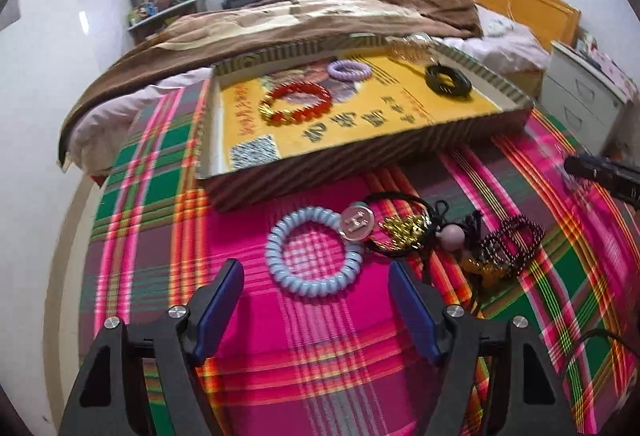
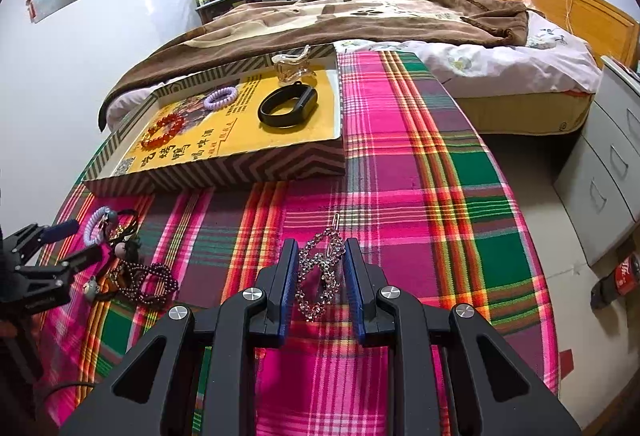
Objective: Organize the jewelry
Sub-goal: 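Grasp the light blue coil bracelet with the left gripper while the right holds the clip, then carry the blue coil bracelet and rhinestone clip over the yellow box with both grippers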
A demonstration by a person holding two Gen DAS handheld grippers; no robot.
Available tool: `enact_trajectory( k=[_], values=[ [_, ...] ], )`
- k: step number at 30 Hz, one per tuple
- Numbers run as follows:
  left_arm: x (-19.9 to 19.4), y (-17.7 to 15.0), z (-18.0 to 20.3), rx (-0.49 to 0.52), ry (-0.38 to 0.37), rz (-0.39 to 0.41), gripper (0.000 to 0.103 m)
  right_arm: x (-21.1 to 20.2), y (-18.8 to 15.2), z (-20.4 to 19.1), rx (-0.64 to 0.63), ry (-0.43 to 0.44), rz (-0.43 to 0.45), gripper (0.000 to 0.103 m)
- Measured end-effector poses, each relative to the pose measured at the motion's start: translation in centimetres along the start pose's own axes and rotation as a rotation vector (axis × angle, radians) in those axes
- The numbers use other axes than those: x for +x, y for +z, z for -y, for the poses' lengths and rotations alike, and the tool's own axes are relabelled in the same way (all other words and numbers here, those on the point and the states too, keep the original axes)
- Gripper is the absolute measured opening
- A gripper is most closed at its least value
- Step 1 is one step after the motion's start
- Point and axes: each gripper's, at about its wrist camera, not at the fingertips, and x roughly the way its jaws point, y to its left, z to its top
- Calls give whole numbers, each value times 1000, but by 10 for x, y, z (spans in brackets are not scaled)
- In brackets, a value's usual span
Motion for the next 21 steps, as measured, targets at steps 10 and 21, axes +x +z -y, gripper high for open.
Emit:
enact_trajectory(
  k=[10,21],
  values=[
    [5,6,7,55,-67,2,39,4,1,0,8,4,-9,24],
    [-3,-2,1,33,-46,-1,20,2,1,3,22,8,-4,24]
  ],
)
